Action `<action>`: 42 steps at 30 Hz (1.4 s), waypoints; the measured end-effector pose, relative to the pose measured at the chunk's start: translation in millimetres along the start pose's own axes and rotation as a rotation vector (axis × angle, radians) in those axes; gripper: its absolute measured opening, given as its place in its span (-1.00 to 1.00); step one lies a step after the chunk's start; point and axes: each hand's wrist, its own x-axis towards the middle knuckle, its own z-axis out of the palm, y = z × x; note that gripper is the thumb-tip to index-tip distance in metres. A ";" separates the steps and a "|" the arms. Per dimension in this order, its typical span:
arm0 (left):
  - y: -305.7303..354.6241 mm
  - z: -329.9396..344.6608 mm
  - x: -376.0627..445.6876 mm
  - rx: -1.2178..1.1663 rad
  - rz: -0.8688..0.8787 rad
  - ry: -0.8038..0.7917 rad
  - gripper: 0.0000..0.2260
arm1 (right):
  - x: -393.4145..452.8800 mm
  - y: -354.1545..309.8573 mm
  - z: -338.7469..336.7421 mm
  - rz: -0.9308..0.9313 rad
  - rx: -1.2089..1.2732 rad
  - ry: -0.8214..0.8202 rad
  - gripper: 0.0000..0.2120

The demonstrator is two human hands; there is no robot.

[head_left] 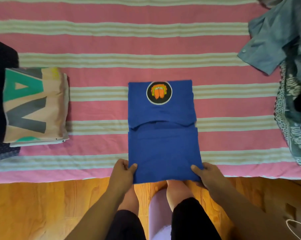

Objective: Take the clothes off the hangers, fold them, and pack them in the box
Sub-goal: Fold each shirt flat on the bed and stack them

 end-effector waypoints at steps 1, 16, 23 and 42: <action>-0.2 -3.2 -16.1 0.035 0.017 0.007 -0.81 | -11.9 4.1 -3.3 0.024 0.015 -0.003 -0.72; 162.0 -48.1 35.1 -0.464 0.345 0.274 -0.78 | 21.1 -196.8 -40.0 -0.430 0.254 0.186 -0.91; 161.7 21.4 81.7 0.639 1.041 0.449 -0.47 | 78.5 -163.2 16.4 -0.738 -0.432 0.411 -0.46; 141.9 -21.6 124.5 0.006 0.401 0.153 -0.78 | 109.6 -169.0 -2.2 -0.546 -0.124 0.155 -0.80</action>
